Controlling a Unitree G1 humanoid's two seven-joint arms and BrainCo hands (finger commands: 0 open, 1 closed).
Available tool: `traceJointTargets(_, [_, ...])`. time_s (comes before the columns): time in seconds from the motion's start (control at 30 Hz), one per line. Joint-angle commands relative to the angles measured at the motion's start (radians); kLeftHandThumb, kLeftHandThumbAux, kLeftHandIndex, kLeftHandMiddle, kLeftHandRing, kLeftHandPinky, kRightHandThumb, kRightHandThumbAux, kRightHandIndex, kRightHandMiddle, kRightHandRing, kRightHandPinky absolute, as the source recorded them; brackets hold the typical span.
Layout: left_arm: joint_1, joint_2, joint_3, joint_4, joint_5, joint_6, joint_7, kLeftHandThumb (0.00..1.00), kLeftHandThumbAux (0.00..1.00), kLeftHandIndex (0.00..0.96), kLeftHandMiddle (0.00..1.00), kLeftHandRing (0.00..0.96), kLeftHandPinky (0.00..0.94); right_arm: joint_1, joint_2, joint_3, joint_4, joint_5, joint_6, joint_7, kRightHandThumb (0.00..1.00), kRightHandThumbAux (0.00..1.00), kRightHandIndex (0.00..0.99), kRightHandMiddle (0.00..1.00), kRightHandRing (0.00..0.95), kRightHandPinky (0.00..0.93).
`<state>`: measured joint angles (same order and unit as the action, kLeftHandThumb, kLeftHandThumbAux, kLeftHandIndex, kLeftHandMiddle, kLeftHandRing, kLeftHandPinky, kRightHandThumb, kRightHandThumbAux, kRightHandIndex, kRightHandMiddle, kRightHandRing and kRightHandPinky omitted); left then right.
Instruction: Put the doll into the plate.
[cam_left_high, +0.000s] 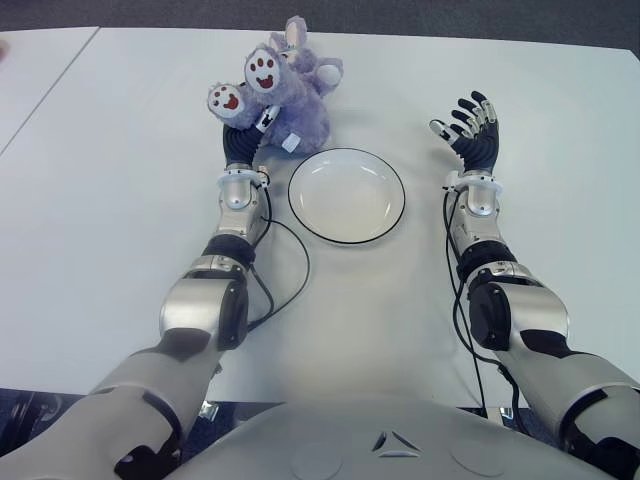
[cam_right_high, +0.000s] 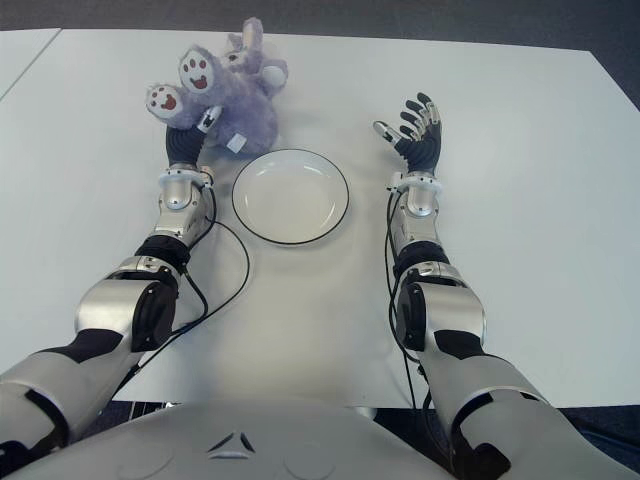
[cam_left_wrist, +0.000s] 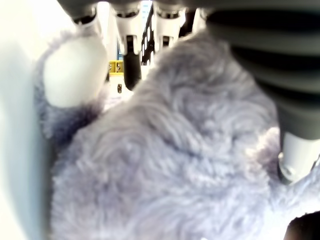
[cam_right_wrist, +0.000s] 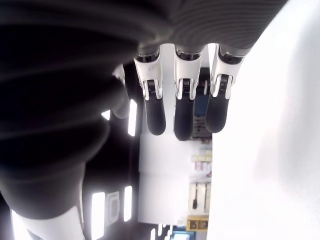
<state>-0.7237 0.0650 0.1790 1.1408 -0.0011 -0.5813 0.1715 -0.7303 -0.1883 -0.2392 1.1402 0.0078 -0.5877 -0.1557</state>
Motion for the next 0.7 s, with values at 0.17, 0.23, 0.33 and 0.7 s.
traceJointTargets(0.17, [0.335,-0.052,-0.022,0.181,0.033,0.042,-0.029,0.0,0.605,0.115,0.176,0.191,0.226,0.331,0.116,0.034,0.185,-0.039,0.039,-0.011,0.011,0.829,0.148,0.221,0.228,0.253])
traceJointTargets(0.23, [0.335,-0.052,-0.022,0.181,0.034,0.041,-0.027,0.0,0.619,0.113,0.174,0.191,0.237,0.331,0.116,0.035,0.185,-0.04,0.039,-0.012,0.011,0.831,0.149,0.222,0.228,0.252])
traceJointTargets(0.33, [0.327,-0.057,-0.029,0.176,0.041,0.032,-0.003,0.0,0.656,0.107,0.178,0.2,0.252,0.33,0.115,0.035,0.185,-0.04,0.04,-0.01,0.014,0.836,0.148,0.219,0.225,0.249])
traceJointTargets(0.7, [0.248,-0.053,-0.009,0.15,0.025,-0.009,0.043,0.294,0.72,0.091,0.211,0.262,0.339,0.327,0.112,0.038,0.182,-0.043,0.035,-0.013,0.044,0.866,0.146,0.222,0.232,0.266])
